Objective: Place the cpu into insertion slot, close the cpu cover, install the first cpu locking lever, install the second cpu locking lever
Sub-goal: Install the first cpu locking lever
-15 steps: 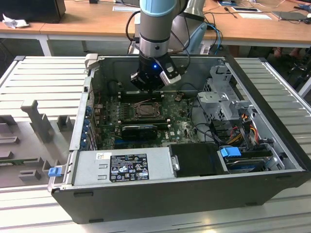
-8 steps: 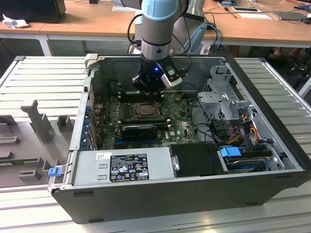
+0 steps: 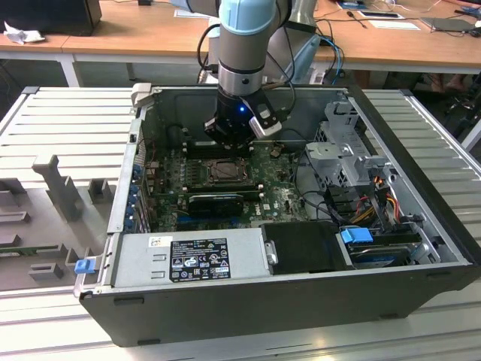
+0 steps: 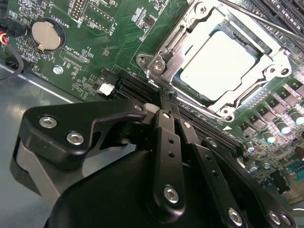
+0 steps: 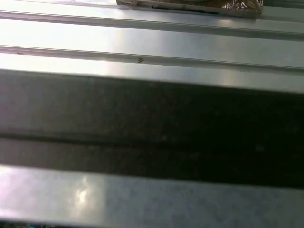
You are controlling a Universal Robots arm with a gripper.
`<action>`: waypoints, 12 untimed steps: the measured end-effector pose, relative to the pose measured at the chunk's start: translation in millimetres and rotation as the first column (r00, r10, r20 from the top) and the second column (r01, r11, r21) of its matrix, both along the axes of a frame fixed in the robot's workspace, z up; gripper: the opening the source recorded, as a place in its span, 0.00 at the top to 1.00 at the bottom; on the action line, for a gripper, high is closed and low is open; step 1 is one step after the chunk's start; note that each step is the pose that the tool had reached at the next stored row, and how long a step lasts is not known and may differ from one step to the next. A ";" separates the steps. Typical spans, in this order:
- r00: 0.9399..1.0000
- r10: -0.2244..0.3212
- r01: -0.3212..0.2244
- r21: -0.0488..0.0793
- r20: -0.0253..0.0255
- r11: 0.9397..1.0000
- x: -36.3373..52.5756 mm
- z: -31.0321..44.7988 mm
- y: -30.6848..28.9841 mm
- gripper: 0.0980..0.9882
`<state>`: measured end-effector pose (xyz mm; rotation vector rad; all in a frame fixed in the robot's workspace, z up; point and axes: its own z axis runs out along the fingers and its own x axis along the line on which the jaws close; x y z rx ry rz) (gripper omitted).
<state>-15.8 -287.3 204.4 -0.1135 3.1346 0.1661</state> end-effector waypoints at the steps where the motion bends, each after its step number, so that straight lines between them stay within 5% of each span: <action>1: 1.000 0.000 0.000 0.000 0.000 1.000 0.0 -0.1 -0.1 0.99; 12: 1.000 0.000 0.000 0.001 0.000 1.000 0.1 -3.4 -1.3 0.99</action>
